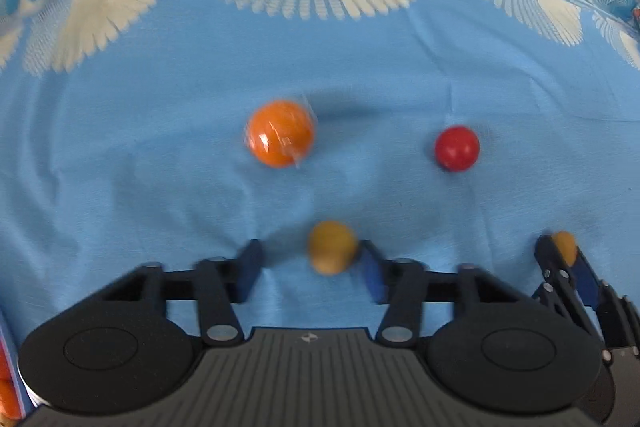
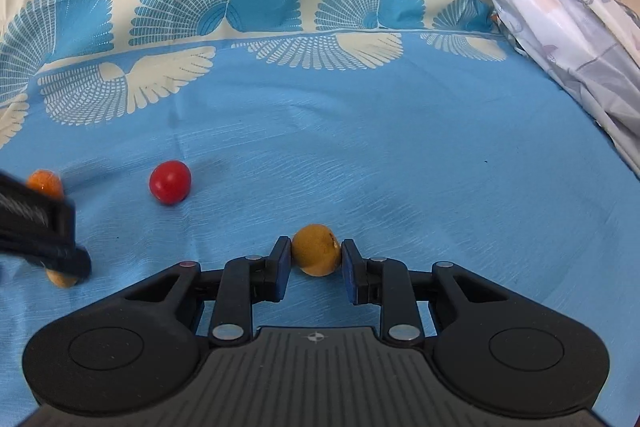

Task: Organize fruits
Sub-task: 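Grasp a longan with the left tool while the right tool grasps another longan, then carry both held longans over the blue plate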

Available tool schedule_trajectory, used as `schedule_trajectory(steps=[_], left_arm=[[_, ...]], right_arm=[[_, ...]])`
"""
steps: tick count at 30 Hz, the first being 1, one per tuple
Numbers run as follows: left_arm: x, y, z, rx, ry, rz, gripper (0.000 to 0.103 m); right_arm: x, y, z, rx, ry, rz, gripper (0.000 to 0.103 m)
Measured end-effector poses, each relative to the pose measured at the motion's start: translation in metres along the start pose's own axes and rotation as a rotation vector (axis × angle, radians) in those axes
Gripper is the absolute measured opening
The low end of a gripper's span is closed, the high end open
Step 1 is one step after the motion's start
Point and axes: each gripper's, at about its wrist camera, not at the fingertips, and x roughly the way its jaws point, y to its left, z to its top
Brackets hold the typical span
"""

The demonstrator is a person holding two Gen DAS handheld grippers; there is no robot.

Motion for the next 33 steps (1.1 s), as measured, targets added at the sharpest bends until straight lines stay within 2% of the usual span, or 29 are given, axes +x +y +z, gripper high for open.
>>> schedule_trajectory(steps=[6,8,10,14,17,19,20,21,22,24,25,29,32,33], left_arm=[[-0.034,0.016,-0.007,0.016,-0.056,0.013,0.027],[-0.059,0.030,-0.015,0.022,-0.094,0.021,0.027],[-0.089,0.049,-0.027,0.021,-0.124,0.032,0.027],[-0.153,0.094,-0.060,-0.008,-0.173,0.052,0.027],[-0.196,0.126,-0.090,-0.037,-0.194,0.062,0.027],[-0.222,0.144,-0.112,-0.057,-0.210,0.070,0.027],[-0.234,0.153,-0.123,-0.069,-0.214,0.071,0.027],[-0.245,0.161,-0.134,-0.080,-0.219,0.068,0.027],[-0.256,0.169,-0.145,-0.093,-0.224,0.066,0.027],[-0.277,0.184,-0.167,-0.109,-0.235,0.068,0.027],[-0.286,0.191,-0.177,-0.120,-0.243,0.072,0.027],[-0.317,0.217,-0.220,-0.158,-0.265,0.080,0.027],[-0.329,0.231,-0.248,-0.185,-0.277,0.093,0.027],[-0.332,0.236,-0.257,-0.192,-0.282,0.095,0.027]], right_arm=[[-0.002,-0.004,0.000,0.028,-0.013,0.005,0.028],[-0.007,-0.006,0.002,0.050,-0.047,0.011,0.028],[-0.024,-0.008,0.004,0.057,-0.118,0.013,0.028],[-0.050,-0.008,0.011,0.053,-0.141,0.004,0.028],[-0.121,-0.005,0.016,0.020,-0.213,0.090,0.028],[-0.165,0.001,0.012,-0.012,-0.222,0.175,0.028],[-0.165,0.001,0.012,-0.012,-0.222,0.175,0.028],[-0.186,0.005,0.009,-0.028,-0.212,0.228,0.028],[-0.225,0.015,0.003,-0.045,-0.179,0.341,0.028],[-0.261,0.027,-0.005,-0.062,-0.150,0.447,0.028],[-0.261,0.027,-0.005,-0.062,-0.150,0.447,0.028],[-0.323,0.051,-0.025,-0.101,-0.102,0.609,0.028],[-0.371,0.075,-0.049,-0.193,-0.062,0.722,0.028],[-0.383,0.082,-0.056,-0.233,-0.067,0.734,0.028]])
